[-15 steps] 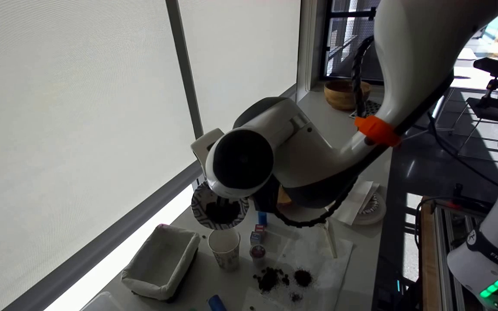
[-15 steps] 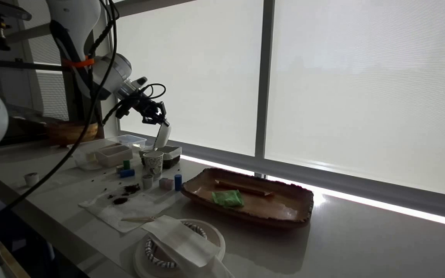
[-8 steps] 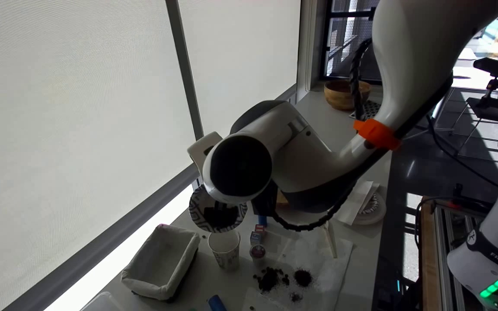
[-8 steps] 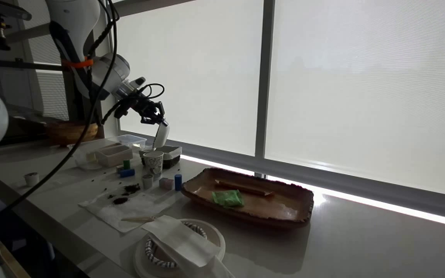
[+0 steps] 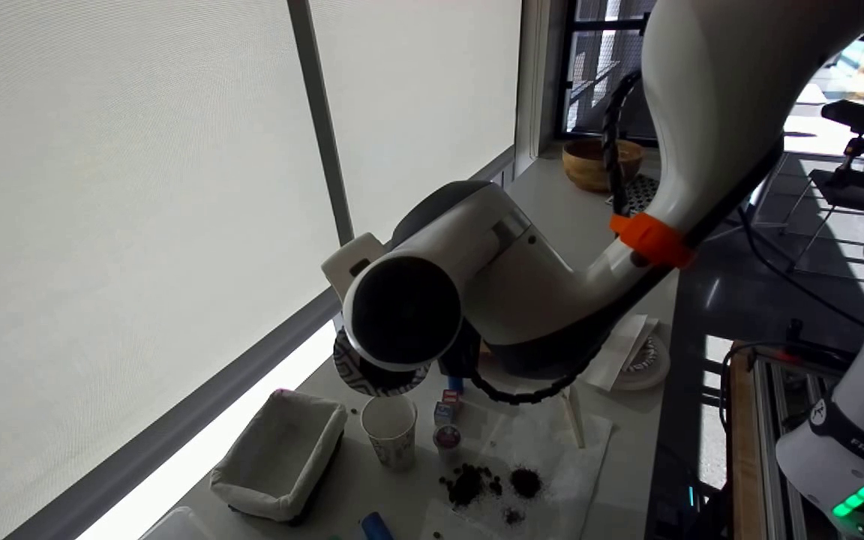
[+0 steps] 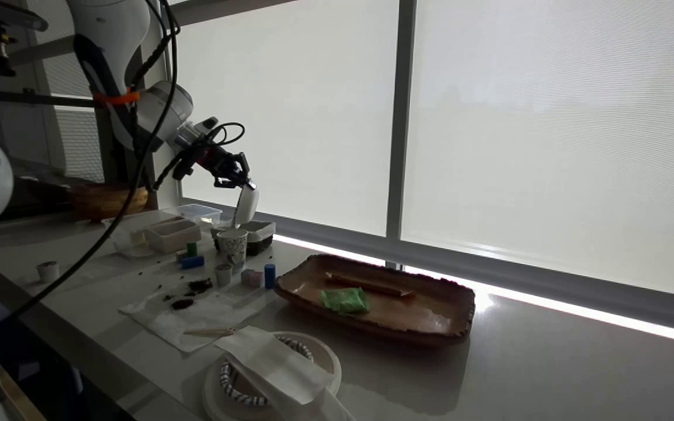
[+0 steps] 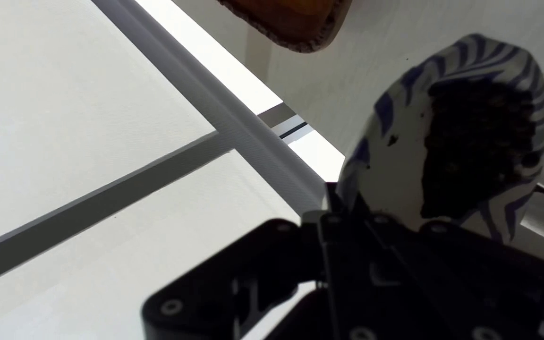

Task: Move the cup backwards and pour the beans into it

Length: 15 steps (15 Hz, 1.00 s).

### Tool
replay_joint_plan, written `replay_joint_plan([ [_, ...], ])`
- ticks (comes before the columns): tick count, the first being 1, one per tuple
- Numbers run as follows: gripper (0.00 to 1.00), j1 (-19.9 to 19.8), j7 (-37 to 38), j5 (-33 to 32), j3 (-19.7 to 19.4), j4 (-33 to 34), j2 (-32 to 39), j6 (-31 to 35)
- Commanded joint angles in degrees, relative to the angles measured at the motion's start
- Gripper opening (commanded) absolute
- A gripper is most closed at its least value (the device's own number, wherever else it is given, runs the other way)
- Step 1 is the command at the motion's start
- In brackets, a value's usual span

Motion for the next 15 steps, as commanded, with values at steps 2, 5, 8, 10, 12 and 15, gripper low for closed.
replay_joint_plan([
  [2,0.01,0.3,0.9,-1.5,1.0,1.1,1.0,-2.1],
  [5,0.01,0.5,1.1,-1.8,1.3,1.3,1.0,-2.6],
  [8,0.01,0.6,1.3,-2.5,1.6,1.0,0.7,-2.4],
  [10,0.01,-0.1,1.7,-2.6,1.7,0.1,0.0,-0.1],
  [12,0.01,-0.6,3.1,-2.1,1.6,-0.8,-0.7,0.8],
  [15,0.01,-1.5,5.7,-2.2,1.4,-1.8,-1.2,2.9],
])
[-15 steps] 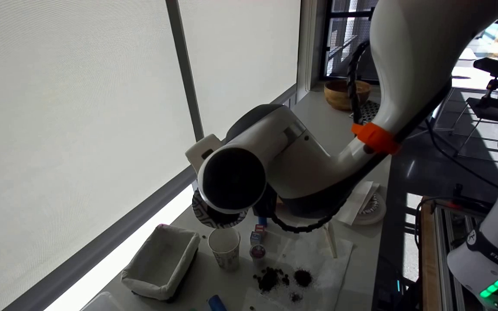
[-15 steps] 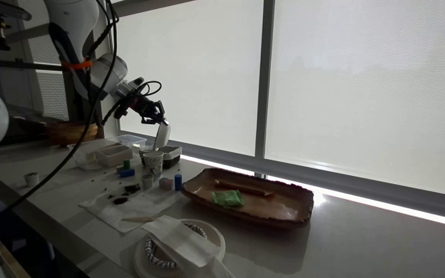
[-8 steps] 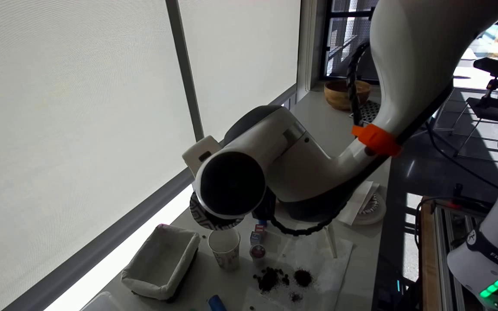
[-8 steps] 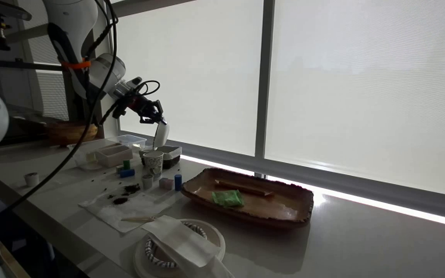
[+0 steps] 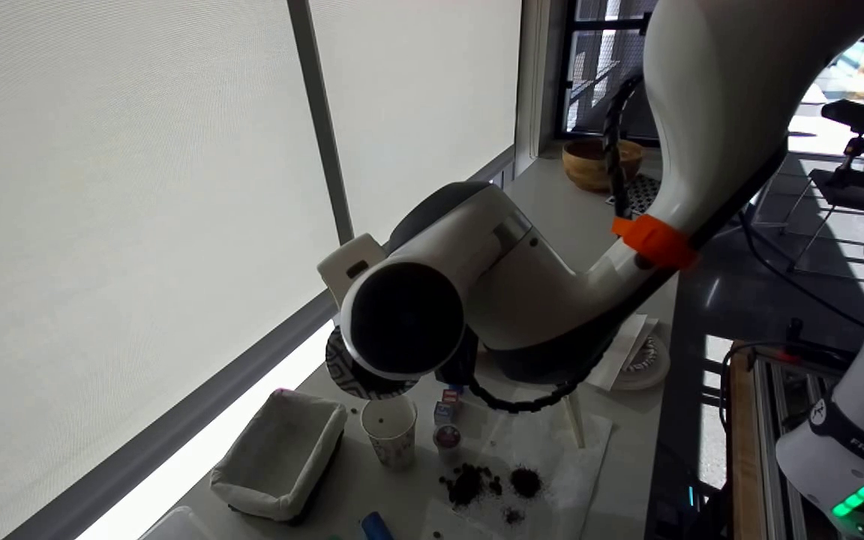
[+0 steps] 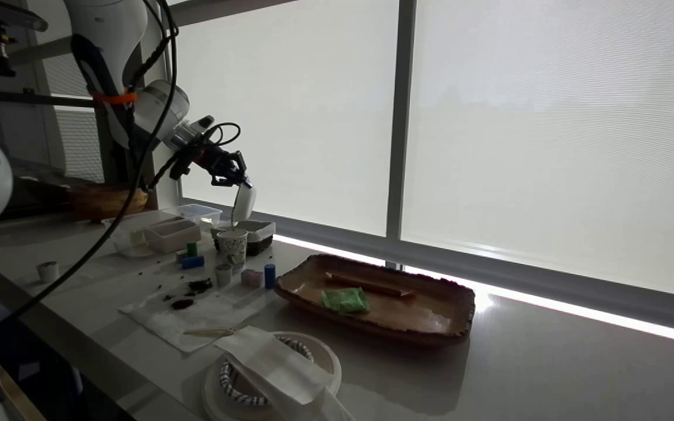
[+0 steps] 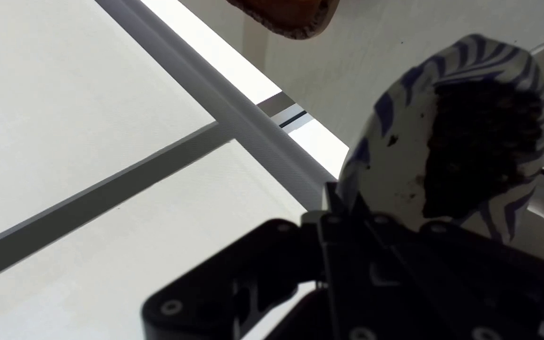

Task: Move the cup backwards and pour the beans into it

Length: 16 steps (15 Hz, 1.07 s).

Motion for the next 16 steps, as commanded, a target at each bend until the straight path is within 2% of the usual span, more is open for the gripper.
replay_joint_plan([
  [1,0.01,-1.5,4.3,-1.2,-0.1,-2.6,-1.6,3.6],
  [12,0.01,-2.6,8.8,-2.1,-0.5,-4.4,-2.5,6.4],
  [16,0.01,-3.8,9.1,-1.5,-0.6,-5.8,-3.6,10.1],
])
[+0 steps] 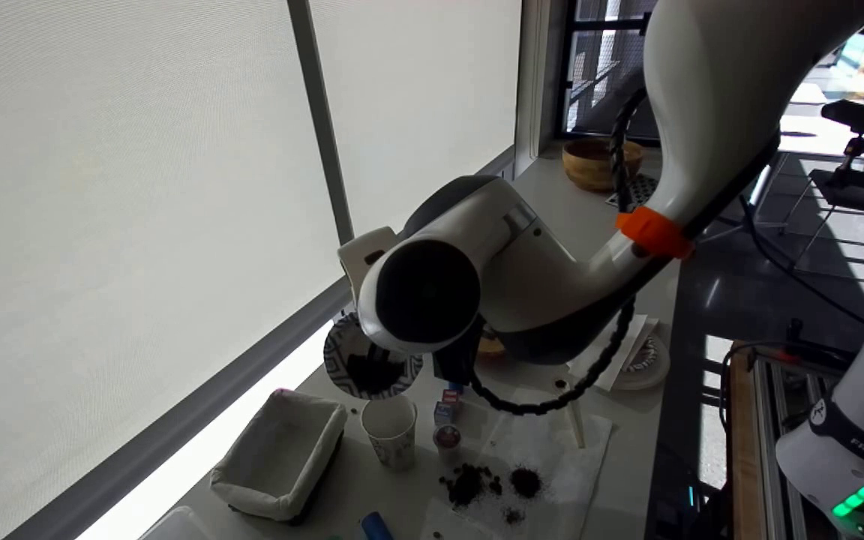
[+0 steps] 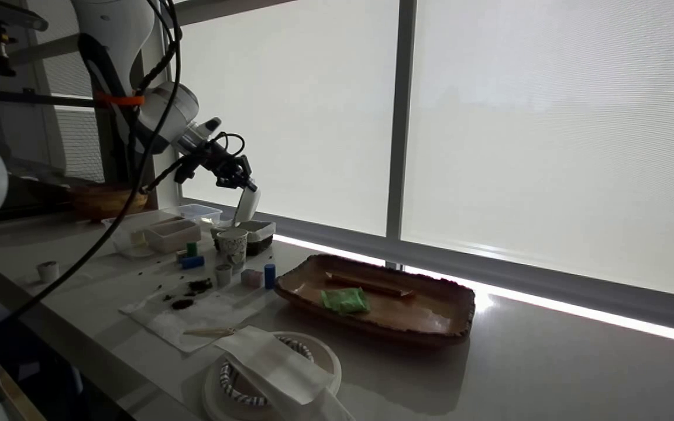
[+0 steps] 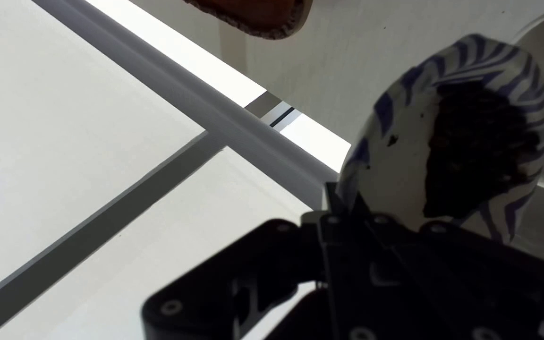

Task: Move the cup backwards and pour the beans into it

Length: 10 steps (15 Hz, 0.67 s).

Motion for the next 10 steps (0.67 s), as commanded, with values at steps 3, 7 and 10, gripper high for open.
replay_joint_plan([
  [3,0.03,-1.1,0.1,0.1,-0.1,-1.2,-0.9,2.8],
  [7,0.03,-1.8,0.1,0.2,-0.2,-2.1,-1.6,3.9],
  [10,0.03,-1.8,0.1,0.2,-0.2,-2.1,-1.6,3.9],
])
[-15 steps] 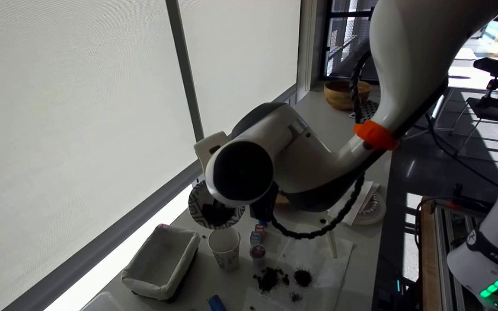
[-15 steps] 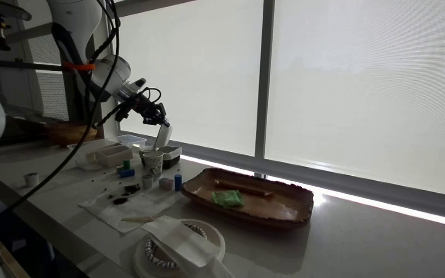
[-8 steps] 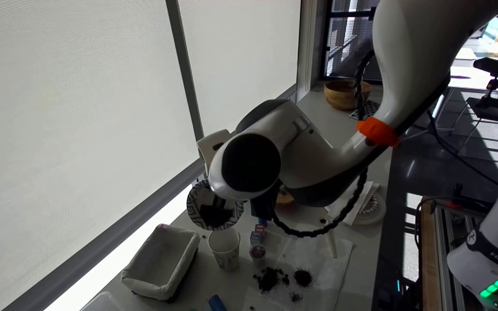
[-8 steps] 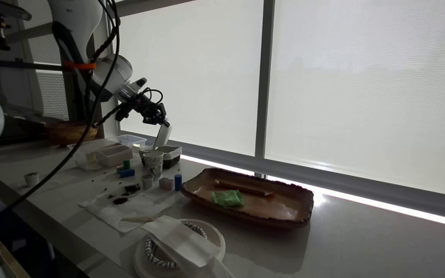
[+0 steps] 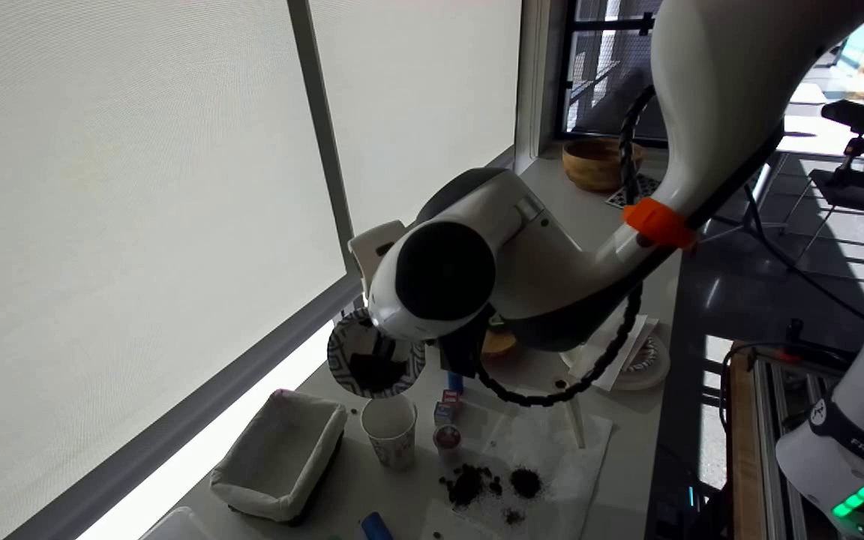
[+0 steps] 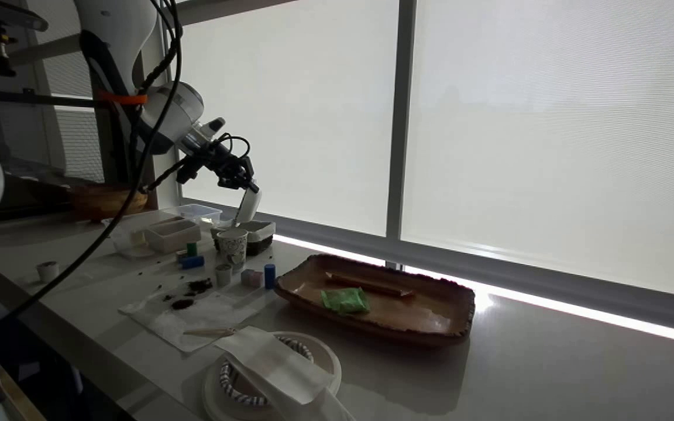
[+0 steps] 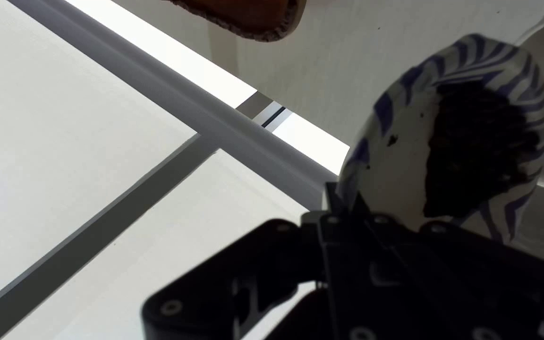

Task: Move the cup backwards and pour the beans into it

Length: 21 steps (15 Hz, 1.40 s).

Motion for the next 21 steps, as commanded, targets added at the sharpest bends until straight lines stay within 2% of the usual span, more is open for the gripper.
replay_joint_plan([
  [1,0.03,0.0,-0.2,0.2,0.0,0.1,0.0,-0.1],
  [6,0.01,0.3,-0.8,-0.6,0.0,0.4,0.3,-0.7],
  [10,0.01,1.0,1.1,-4.3,-0.2,0.4,-0.1,-2.1],
  [16,0.01,0.8,1.5,-6.4,0.2,-0.2,-0.5,-1.4],
  [21,0.01,0.5,2.5,-10.8,0.3,-1.4,-1.1,-0.1],
])
